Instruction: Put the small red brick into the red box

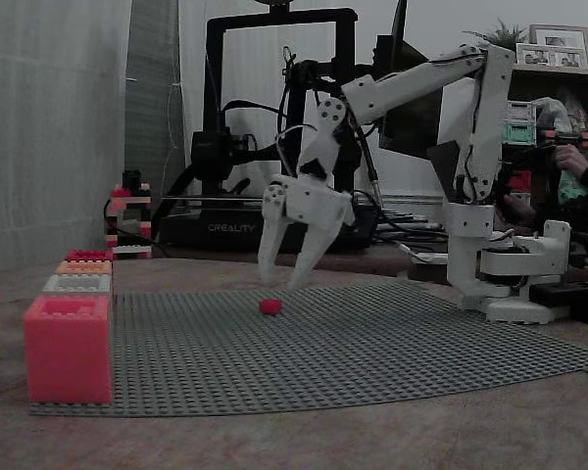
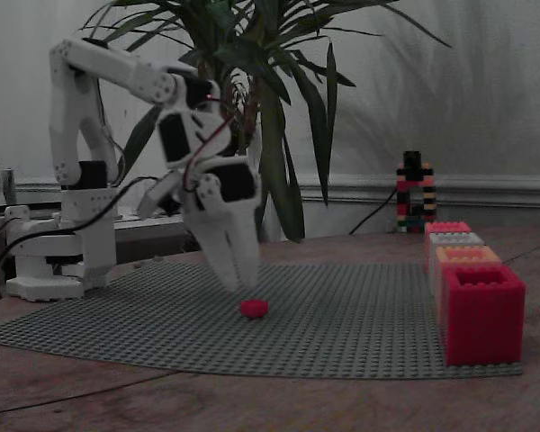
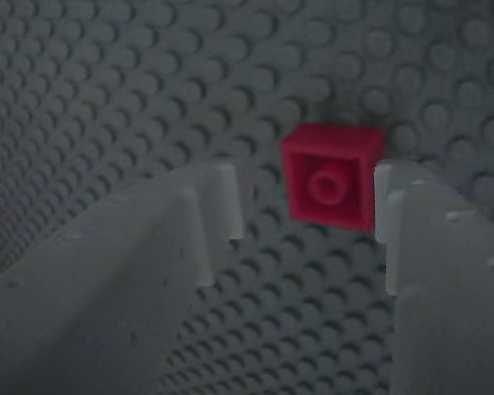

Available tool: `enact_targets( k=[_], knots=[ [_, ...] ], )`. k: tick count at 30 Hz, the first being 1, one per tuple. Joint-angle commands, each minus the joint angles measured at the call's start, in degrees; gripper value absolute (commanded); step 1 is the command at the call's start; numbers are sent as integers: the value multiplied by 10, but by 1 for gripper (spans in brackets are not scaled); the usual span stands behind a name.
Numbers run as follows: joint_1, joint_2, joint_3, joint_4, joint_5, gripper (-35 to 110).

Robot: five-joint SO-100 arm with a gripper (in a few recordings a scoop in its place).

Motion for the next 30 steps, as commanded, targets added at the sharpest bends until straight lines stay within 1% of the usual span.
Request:
enact_targets(
  k=[1,20,27,30],
  knots=[
    [-1,-15,-56,4,7,14],
    [-27,-81,-86,9,8,16],
    [-26,-96,-99,11,4,14],
    [-26,-98,-100,8,-1,10]
  ],
)
